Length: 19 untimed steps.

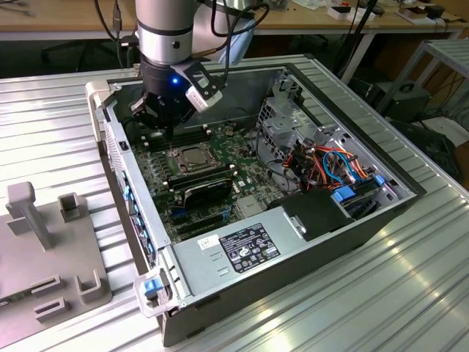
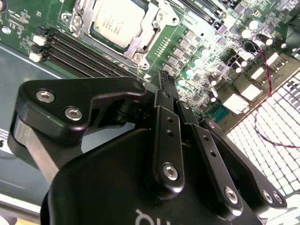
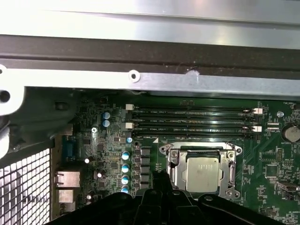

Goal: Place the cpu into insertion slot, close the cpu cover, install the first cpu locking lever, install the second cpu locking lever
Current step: 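Install the first cpu locking lever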

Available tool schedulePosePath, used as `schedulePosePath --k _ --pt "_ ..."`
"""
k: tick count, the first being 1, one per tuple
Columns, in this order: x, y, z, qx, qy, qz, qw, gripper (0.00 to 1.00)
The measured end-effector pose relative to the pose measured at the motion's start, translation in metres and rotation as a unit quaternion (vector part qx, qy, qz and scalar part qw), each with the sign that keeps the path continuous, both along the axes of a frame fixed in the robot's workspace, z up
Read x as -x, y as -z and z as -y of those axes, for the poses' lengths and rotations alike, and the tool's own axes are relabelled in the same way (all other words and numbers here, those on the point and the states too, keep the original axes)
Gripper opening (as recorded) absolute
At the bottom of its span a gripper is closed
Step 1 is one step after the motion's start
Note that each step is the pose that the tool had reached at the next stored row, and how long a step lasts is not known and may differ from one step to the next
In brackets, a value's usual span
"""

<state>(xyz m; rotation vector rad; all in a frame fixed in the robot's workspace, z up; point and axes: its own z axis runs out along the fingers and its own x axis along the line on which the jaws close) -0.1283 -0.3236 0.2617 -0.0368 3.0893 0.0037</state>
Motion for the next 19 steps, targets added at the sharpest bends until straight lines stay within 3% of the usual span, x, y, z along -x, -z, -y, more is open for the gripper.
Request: schedulePosePath --k 8,12,19 --pt "0.0013 0.0007 -0.0127 0.0000 0.000 -0.0004 1.00000 0.11" --pt "0.0010 0.0012 -0.0142 0.0000 0.000 -0.0018 1.00000 0.11" --pt "-0.0061 0.0027 -0.0153 0.0000 0.000 -0.0086 0.99996 0.11"
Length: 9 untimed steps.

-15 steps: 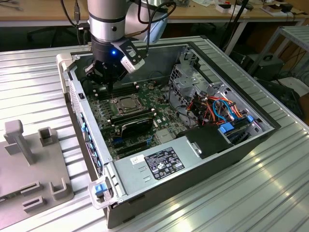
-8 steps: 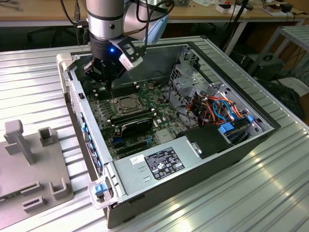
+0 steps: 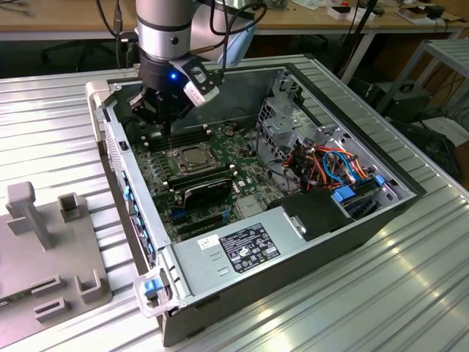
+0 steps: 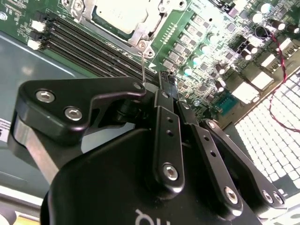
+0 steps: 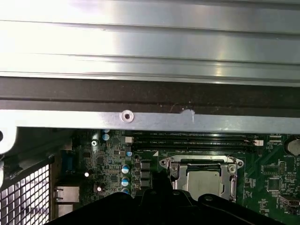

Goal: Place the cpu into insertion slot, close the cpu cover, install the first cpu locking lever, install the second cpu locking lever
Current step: 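Install the first cpu locking lever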

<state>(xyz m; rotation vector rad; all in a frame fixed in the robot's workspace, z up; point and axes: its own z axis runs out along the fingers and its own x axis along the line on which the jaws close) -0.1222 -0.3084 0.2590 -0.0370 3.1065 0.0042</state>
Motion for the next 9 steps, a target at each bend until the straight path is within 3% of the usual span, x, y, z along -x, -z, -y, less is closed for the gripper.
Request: schedulePosePath --k 4,9 --pt "-0.0075 0.0005 -0.0015 0.0000 0.000 -0.0015 1.00000 0.11" --pt "-0.0100 0.0006 -0.0020 0.0000 0.000 -0.0016 1.00000 0.11"
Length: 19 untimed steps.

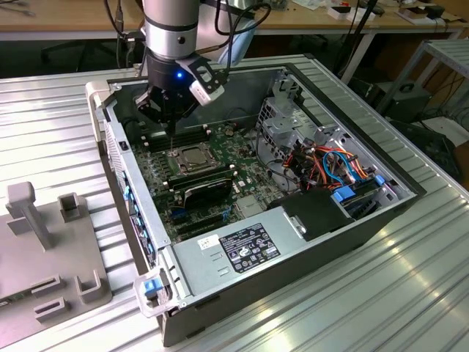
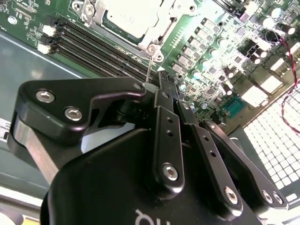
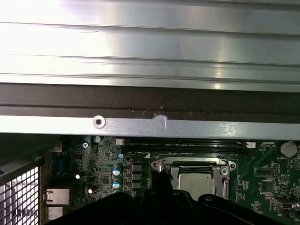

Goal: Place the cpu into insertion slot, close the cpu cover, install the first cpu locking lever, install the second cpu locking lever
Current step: 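Install the first cpu locking lever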

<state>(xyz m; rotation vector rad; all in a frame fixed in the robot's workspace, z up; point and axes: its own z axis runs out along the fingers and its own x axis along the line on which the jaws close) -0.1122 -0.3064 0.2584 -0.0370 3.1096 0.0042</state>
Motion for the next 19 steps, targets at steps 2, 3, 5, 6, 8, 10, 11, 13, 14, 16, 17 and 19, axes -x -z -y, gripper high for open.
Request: schedulePosePath --k 2,3,5,6,8,10,11,13,14,16,17,19 --pt "-0.0014 0.0002 -0.0001 -0.0001 0.000 0.0000 1.00000 0.11" --pt "-0.0027 0.0003 0.0000 0.0000 0.000 0.0000 1.00000 0.11" --pt "-0.0058 0.0006 0.0000 0.0000 0.000 0.0000 1.00000 0.11" --pt "-0.0072 0.0006 0.0000 0.0000 0.000 0.0000 1.00000 0.11" --pt "-0.0093 0.0006 0.0000 0.0001 0.000 -0.0001 1.00000 0.11" --pt "-0.0094 0.0007 0.0000 0.0000 0.000 0.0000 1.00000 0.11" --pt "-0.0095 0.0007 0.0000 0.0000 0.000 0.0000 1.00000 0.11" --pt "-0.0097 0.0007 0.0000 0.0000 0.000 0.0000 1.00000 0.11" --pt "-0.0101 0.0007 0.0000 0.0000 0.000 0.0000 1.00000 0.11" --pt "-0.0115 0.0008 0.0000 0.0000 0.000 0.0000 1.00000 0.11" --pt "-0.0120 0.0009 0.0000 0.0000 0.000 0.0000 1.00000 0.11" --pt "-0.0131 0.0010 0.0000 0.0000 0.000 -0.0001 1.00000 0.11"
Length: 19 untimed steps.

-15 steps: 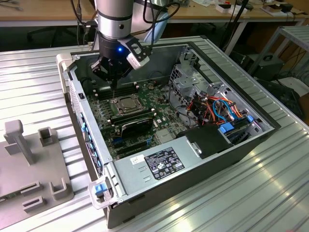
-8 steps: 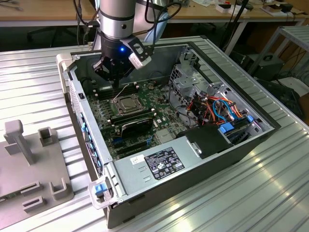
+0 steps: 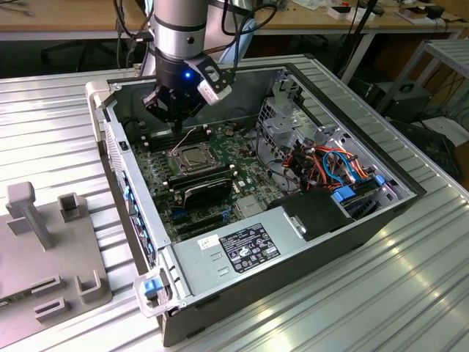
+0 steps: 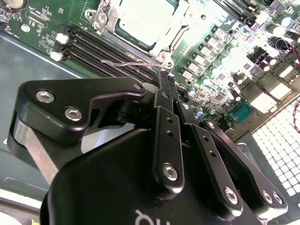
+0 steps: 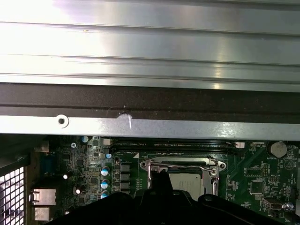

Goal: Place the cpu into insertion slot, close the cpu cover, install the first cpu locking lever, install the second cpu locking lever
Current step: 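Install the first cpu locking lever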

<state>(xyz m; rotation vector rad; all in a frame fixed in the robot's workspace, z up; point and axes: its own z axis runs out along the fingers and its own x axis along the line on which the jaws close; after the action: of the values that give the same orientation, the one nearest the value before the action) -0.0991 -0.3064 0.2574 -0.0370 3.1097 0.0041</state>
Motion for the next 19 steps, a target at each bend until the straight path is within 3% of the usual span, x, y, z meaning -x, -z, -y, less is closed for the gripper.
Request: schedulePosePath --k 15,19 --pt "-0.0008 0.0026 -0.0006 0.0000 0.000 0.0001 1.00000 0.11" --pt "-0.0094 0.0080 -0.0007 -0.0001 0.000 0.0001 1.00000 0.11"
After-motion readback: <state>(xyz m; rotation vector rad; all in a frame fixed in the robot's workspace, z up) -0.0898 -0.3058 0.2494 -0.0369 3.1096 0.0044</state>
